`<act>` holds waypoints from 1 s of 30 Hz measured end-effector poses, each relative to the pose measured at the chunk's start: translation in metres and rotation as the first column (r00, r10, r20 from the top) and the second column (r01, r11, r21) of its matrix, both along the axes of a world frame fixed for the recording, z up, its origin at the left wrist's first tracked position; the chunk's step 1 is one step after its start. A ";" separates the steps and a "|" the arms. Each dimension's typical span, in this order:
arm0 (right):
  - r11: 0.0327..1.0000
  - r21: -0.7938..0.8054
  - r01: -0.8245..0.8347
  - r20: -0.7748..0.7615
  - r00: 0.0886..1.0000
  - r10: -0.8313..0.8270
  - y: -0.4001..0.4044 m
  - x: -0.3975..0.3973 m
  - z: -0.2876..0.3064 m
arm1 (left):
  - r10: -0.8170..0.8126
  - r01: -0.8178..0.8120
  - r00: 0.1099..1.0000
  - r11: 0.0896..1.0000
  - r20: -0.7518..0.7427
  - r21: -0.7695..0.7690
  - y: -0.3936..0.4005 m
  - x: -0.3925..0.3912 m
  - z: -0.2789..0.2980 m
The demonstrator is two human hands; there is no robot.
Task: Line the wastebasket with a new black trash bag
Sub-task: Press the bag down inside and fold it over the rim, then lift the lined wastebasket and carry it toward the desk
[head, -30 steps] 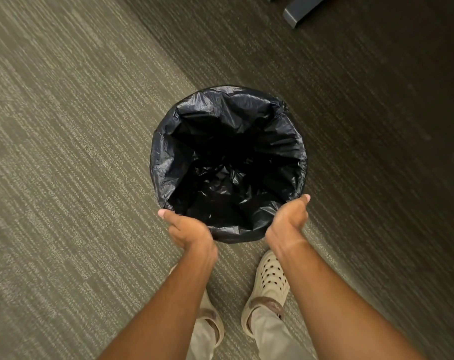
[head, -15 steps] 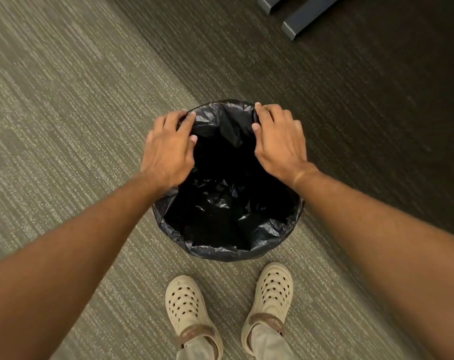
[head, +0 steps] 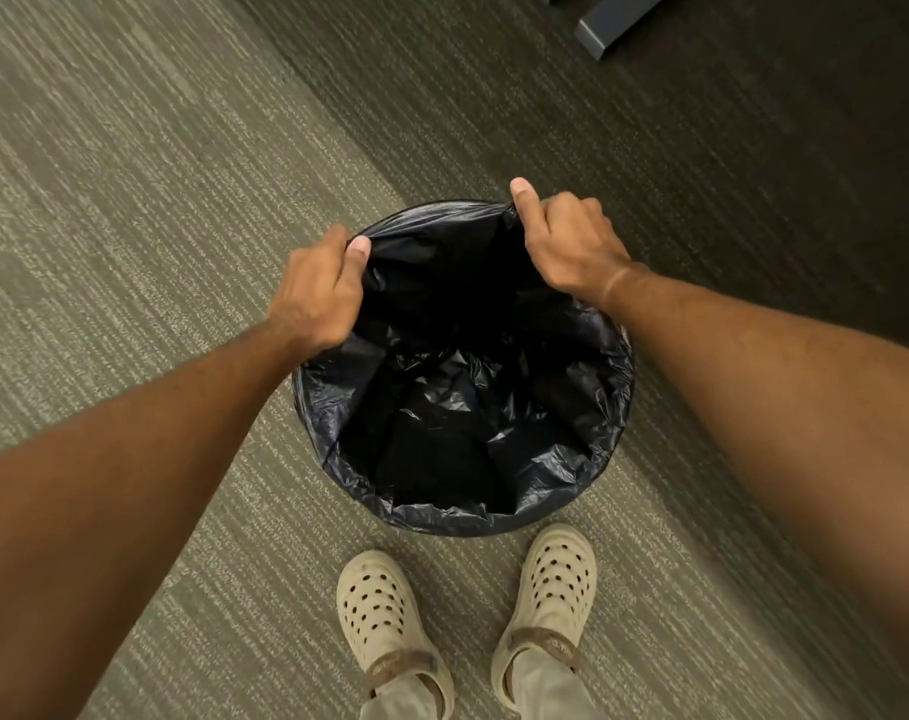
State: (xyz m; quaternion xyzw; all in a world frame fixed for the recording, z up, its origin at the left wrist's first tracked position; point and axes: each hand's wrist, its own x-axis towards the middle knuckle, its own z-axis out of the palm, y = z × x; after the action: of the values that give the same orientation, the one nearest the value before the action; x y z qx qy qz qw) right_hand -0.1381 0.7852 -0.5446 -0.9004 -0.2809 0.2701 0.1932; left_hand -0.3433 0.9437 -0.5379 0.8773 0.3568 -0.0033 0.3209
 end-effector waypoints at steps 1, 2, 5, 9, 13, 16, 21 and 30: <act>1.000 -0.009 0.014 -0.015 1.000 -0.014 0.002 0.000 0.000 | 0.010 -0.010 1.000 1.000 -0.008 -0.002 0.001 0.001 0.000; 1.000 -0.007 0.026 -0.033 0.999 -0.026 0.003 0.000 0.001 | 0.015 -0.015 1.000 1.000 -0.012 -0.009 0.001 0.001 0.000; 0.994 0.042 0.099 -0.084 0.992 -0.095 -0.005 0.000 0.011 | 0.061 -0.061 0.998 0.996 0.004 -0.061 -0.001 -0.002 0.006; 0.924 0.134 0.358 -0.192 0.924 -0.331 -0.051 -0.014 0.014 | 0.396 -0.390 0.918 0.903 -0.001 -0.182 -0.022 -0.027 0.014; 0.835 0.069 0.545 -0.289 0.812 -0.506 -0.093 -0.053 0.003 | 0.656 -0.650 0.745 0.672 -0.122 -0.355 -0.061 -0.051 0.017; 0.772 0.038 0.634 -0.244 0.755 -0.608 -0.092 -0.062 -0.002 | 0.709 -0.714 0.687 0.619 -0.158 -0.326 -0.068 -0.053 0.010; 0.765 0.020 0.643 -0.202 0.752 -0.627 -0.085 -0.061 0.001 | 0.710 -0.703 0.699 0.661 -0.085 -0.264 -0.067 -0.052 0.005; 0.787 -0.029 0.616 -0.328 0.738 -0.590 -0.144 -0.090 0.023 | 0.569 -0.579 0.814 0.783 -0.114 -0.225 -0.071 -0.075 0.028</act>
State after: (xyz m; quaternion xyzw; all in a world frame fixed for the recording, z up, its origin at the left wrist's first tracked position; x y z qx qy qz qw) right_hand -0.2284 0.6407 -0.5220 -0.8779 0.0504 0.3235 0.3495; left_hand -0.4185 0.8727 -0.5103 0.6794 0.6097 0.0324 0.4071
